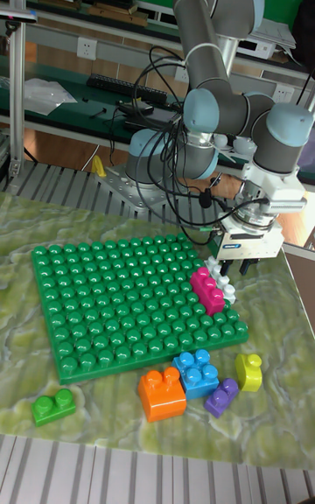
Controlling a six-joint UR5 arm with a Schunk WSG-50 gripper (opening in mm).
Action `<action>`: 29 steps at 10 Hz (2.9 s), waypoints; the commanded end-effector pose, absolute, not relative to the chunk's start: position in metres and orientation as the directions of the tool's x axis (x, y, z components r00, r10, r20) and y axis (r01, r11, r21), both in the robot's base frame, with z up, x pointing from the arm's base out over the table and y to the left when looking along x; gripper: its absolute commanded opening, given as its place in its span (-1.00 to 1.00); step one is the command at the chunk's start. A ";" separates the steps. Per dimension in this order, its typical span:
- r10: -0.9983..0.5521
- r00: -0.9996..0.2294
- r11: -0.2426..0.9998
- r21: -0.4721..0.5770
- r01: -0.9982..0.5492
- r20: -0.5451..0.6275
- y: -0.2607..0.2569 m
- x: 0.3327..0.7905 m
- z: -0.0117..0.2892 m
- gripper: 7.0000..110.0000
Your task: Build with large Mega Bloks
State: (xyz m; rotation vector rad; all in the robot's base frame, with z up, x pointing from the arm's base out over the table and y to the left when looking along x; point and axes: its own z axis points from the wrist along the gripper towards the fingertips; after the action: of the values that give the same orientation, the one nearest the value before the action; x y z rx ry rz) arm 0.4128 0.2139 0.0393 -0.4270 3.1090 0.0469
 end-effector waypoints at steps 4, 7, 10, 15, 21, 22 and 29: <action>-0.256 -0.967 0.966 0.030 -0.255 0.009 0.212 0.413 0.028 -0.71; -0.256 -0.967 0.967 0.021 -0.255 0.016 0.209 0.412 0.024 -0.71; -0.258 -0.966 0.966 0.012 -0.258 0.026 0.205 0.410 0.025 -0.28; -0.255 -0.967 0.967 0.036 -0.254 0.019 0.211 0.410 0.022 -0.28; -0.245 -0.970 0.969 0.051 -0.243 0.017 0.217 0.408 0.021 -0.28; -0.243 -0.970 0.969 0.053 -0.242 0.018 0.217 0.408 0.020 -0.28; -0.249 -0.968 0.967 0.052 -0.248 0.015 0.215 0.407 0.015 -0.28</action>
State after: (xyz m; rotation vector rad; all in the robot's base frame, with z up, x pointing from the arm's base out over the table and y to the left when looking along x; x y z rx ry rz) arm 0.4079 0.2129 0.0150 -0.4069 3.1350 0.0527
